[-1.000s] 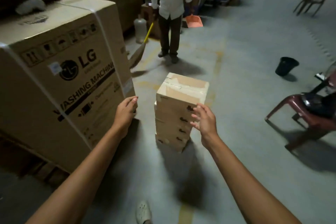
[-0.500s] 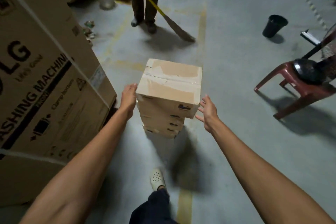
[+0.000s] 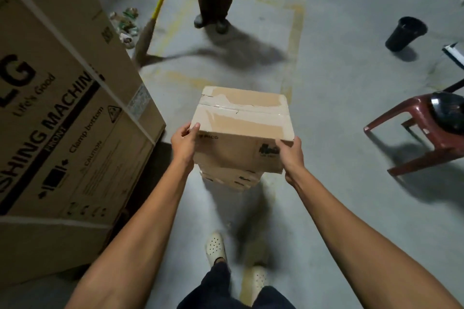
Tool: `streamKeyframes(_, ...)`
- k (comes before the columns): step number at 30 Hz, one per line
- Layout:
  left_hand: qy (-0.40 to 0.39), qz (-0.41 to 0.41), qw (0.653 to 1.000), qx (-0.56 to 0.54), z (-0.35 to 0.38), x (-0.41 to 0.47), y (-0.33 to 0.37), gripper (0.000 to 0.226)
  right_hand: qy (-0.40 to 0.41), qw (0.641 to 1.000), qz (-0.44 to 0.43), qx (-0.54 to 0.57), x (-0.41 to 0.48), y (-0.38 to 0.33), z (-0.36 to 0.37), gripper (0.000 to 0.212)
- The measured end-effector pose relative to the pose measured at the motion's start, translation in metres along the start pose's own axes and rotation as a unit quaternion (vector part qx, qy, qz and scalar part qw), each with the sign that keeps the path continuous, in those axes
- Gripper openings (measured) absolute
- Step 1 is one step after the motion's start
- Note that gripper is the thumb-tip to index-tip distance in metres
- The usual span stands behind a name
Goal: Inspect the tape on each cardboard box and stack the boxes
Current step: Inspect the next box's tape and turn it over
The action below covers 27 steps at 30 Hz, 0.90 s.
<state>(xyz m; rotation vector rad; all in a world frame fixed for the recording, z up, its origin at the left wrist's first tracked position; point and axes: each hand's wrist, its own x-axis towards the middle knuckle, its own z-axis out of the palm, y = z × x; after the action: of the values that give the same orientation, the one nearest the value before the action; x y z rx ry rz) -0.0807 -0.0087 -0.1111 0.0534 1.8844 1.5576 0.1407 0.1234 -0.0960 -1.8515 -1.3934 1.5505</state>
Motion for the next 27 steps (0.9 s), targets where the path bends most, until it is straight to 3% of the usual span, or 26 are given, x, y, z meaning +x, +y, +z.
streamKeyframes(4, 0.073, 0.029, 0.996, -0.041, -0.028, -0.028, -0.006, 0.036, -0.045, 0.997, -0.056, -0.031, -0.004, -0.017, -0.004, 0.047)
streamKeyframes(8, 0.177, 0.059, 0.98, -0.064, -0.074, -0.085, -0.013, 0.031, -0.136, 0.984, -0.104, -0.045, -0.03, -0.017, 0.012, 0.063)
streamKeyframes(14, 0.334, 0.076, 0.932, -0.118, -0.154, -0.192, -0.036, 0.03, -0.294, 0.937, -0.172, -0.08, -0.103, -0.002, 0.045, 0.065)
streamKeyframes(22, 0.519, 0.092, 0.836, -0.157, -0.257, -0.352, -0.091, 0.032, -0.509, 0.826, -0.206, -0.127, -0.241, 0.03, 0.105, 0.058)
streamKeyframes(27, 0.619, 0.107, 0.758, -0.175, -0.329, -0.456, -0.124, 0.034, -0.593, 0.745, -0.249, -0.176, -0.35, 0.062, 0.154, 0.056)
